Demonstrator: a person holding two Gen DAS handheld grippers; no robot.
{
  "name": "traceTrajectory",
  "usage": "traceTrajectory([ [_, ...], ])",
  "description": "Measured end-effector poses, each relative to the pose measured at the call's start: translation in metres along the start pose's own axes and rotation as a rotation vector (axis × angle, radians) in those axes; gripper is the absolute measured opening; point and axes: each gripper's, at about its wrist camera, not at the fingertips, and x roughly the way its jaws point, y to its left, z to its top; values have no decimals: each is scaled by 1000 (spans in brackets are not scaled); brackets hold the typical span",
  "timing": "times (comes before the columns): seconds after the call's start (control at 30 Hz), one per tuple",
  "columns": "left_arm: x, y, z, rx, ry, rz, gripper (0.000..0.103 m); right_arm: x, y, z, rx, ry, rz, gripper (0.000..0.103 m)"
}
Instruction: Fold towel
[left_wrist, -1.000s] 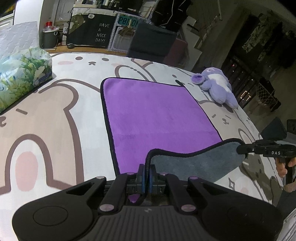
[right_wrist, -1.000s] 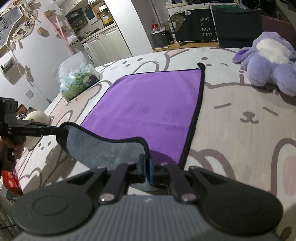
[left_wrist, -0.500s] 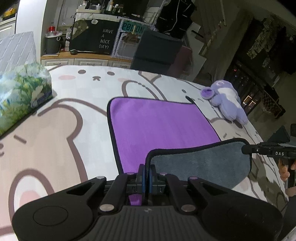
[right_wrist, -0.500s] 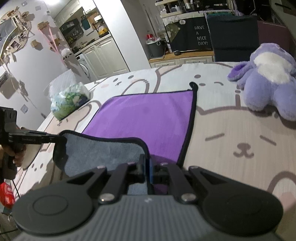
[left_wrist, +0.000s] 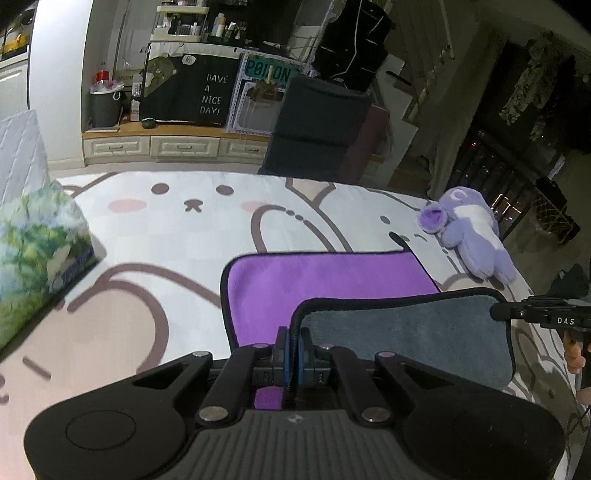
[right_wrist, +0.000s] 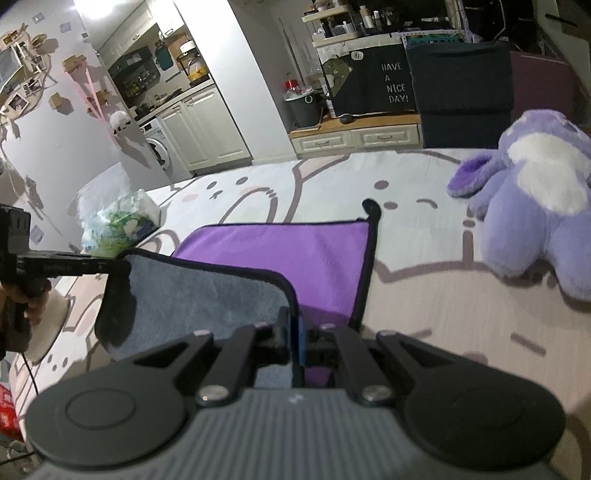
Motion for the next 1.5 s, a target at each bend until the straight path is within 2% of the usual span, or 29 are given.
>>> traceTrajectory([
  [0.67, 37, 29, 46, -30, -37, 37, 4, 49, -10, 58, -17, -37, -29, 5],
  [1.0, 56, 35, 65, -32, -29, 61, 4, 70, -14, 74, -19, -34, -64, 5],
  [1.23, 69, 37, 65, -39, -5, 71, 5, 81, -16, 74, -3, -3, -98, 5],
  [1.3, 72, 37, 65, -47, -10, 81, 7, 85, -15, 73, -10, 7, -112, 5],
  [1.37, 75, 39, 64, -71, -4, 89, 23, 90, -16, 73, -6, 14, -132, 6],
  [1.4, 76, 39, 64, -78, 1, 95, 26, 92, -17, 73, 1, 16, -140, 6],
  [1.5, 75, 39, 64, -74, 11, 108, 30, 94, -17, 72, 15, 15, -165, 19],
])
